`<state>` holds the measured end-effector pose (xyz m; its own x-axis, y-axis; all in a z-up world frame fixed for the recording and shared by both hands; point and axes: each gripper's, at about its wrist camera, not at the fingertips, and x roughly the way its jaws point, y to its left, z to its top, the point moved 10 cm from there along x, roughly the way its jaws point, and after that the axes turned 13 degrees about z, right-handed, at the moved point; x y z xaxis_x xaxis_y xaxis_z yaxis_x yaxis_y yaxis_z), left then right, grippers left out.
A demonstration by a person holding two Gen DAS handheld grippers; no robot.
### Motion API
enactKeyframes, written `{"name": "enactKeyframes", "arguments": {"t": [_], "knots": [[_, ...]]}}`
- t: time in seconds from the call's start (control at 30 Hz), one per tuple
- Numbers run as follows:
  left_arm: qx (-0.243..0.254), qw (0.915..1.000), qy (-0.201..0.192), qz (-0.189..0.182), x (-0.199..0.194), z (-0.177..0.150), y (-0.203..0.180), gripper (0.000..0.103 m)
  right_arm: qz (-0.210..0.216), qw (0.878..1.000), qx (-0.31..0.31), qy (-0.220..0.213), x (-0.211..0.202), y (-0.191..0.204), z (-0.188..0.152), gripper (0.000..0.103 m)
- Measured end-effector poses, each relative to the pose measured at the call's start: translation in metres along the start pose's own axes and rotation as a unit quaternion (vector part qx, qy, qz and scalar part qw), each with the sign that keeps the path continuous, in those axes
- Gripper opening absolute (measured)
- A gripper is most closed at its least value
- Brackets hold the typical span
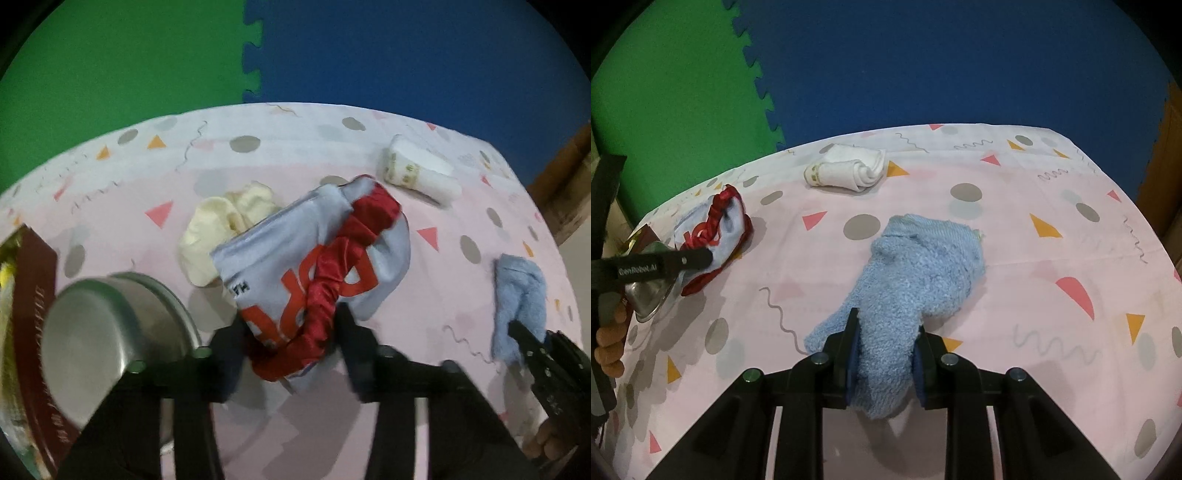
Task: Organize soft objects
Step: 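Grasp the white pouch with red ruffle with the left gripper while the right holds the towel, then carry the white pouch into the gold tin and open the left gripper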
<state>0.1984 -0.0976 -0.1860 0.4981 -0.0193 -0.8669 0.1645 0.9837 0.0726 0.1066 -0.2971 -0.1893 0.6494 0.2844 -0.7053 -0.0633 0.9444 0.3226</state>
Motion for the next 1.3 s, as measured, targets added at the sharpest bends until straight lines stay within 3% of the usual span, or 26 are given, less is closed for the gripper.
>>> {"name": "enactKeyframes", "arguments": {"t": [0.03,0.23,0.5,0.87,1.3], "knots": [[-0.003,1.0000,-0.001,-0.007,-0.003,-0.001,-0.001,0.024,0.001,1.000,0.001,0.000,0.000,0.000,0.000,0.025],[-0.002,0.9997,-0.018,-0.017,-0.029,-0.003,-0.002,0.018,0.004,1.000,0.003,-0.001,0.000,0.000,0.000,0.025],[0.012,0.9985,-0.030,-0.045,-0.062,-0.028,0.000,0.018,0.004,1.000,0.005,-0.001,0.000,0.000,0.000,0.025],[0.071,0.9953,-0.031,-0.057,-0.078,-0.080,-0.013,0.018,0.005,1.000,0.005,-0.001,-0.001,0.000,0.000,0.025],[0.053,0.9970,-0.042,-0.038,-0.100,-0.092,0.011,0.018,0.005,1.000,0.006,-0.001,-0.001,0.000,0.000,0.025]]}}
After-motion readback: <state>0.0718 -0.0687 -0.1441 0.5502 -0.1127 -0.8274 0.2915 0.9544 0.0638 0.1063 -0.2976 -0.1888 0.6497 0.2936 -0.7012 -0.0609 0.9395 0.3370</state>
